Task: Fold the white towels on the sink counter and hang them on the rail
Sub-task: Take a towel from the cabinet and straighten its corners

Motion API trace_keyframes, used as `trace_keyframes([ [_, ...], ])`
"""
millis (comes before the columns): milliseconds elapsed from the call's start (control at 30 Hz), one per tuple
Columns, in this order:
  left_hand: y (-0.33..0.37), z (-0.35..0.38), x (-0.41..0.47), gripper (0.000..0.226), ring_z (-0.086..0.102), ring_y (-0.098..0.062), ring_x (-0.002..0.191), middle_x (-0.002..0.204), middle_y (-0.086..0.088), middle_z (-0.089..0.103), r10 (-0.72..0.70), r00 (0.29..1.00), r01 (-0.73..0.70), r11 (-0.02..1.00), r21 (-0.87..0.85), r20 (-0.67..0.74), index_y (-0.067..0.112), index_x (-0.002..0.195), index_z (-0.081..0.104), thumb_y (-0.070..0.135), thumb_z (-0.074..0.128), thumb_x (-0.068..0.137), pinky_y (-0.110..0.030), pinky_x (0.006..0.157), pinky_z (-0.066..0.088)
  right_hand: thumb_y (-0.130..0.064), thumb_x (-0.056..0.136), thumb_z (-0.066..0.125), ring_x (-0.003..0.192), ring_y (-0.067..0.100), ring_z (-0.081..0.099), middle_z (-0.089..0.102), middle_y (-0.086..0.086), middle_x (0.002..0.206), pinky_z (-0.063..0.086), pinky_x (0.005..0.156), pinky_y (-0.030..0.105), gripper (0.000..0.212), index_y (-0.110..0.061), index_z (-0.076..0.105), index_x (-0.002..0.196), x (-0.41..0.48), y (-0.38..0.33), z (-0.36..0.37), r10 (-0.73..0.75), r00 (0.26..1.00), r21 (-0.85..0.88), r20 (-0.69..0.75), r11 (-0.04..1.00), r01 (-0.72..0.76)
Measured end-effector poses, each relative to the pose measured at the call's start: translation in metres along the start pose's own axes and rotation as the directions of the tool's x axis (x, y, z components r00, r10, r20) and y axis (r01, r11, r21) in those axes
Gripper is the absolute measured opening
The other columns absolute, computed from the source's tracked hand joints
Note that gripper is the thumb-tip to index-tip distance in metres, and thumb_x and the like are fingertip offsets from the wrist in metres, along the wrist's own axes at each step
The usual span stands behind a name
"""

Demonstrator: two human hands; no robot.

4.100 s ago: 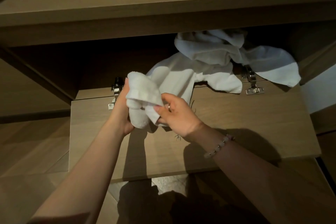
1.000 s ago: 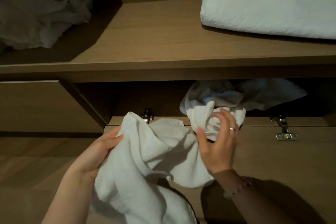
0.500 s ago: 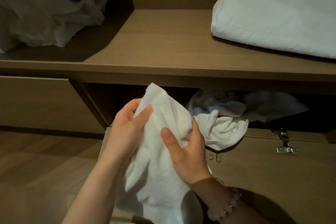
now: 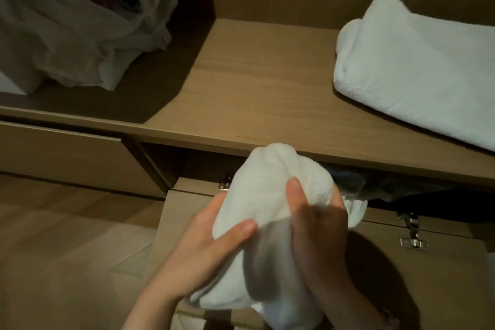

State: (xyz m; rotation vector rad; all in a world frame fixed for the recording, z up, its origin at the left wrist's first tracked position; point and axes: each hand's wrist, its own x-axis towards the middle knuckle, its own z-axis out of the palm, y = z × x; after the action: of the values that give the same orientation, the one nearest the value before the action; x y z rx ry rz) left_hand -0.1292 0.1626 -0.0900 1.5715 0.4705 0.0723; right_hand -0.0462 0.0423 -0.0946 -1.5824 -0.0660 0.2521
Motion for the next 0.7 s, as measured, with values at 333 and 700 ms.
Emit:
trace_keyframes([
  [333, 0.272, 0.003, -0.07, 0.047, 0.06, 0.006, 0.067, 0.076, 0.013, 0.071, -0.021, 0.965, 0.0, 0.997, -0.083, -0.261, 0.015, 0.083, 0.066, 0.055, 0.06, 0.058, -0.01, 0.063, 0.045, -0.056, 0.075, 0.067, 0.108, 0.026, 0.056, 0.061, 0.005, 0.107, 0.042, 0.097, 0.037, 0.053, -0.012, 0.058, 0.105, -0.043, -0.282, -0.004, 0.085, 0.974, -0.149, -0.212, 0.982, -0.118],
  [700, 0.601, -0.028, -0.166, 0.014, 0.061, -0.009, 0.082, 0.084, 0.012, 0.063, 0.195, 0.82, -0.097, 0.974, 0.205, -0.539, 0.032, 0.085, 0.057, 0.044, 0.051, 0.09, -0.026, 0.076, 0.048, -0.053, 0.082, 0.057, 0.112, 0.024, 0.055, 0.054, 0.001, 0.127, 0.045, 0.098, 0.042, 0.057, -0.028, 0.042, 0.131, -0.102, -0.619, 0.031, 0.027, 0.995, 0.096, -0.1, 0.995, -0.018],
])
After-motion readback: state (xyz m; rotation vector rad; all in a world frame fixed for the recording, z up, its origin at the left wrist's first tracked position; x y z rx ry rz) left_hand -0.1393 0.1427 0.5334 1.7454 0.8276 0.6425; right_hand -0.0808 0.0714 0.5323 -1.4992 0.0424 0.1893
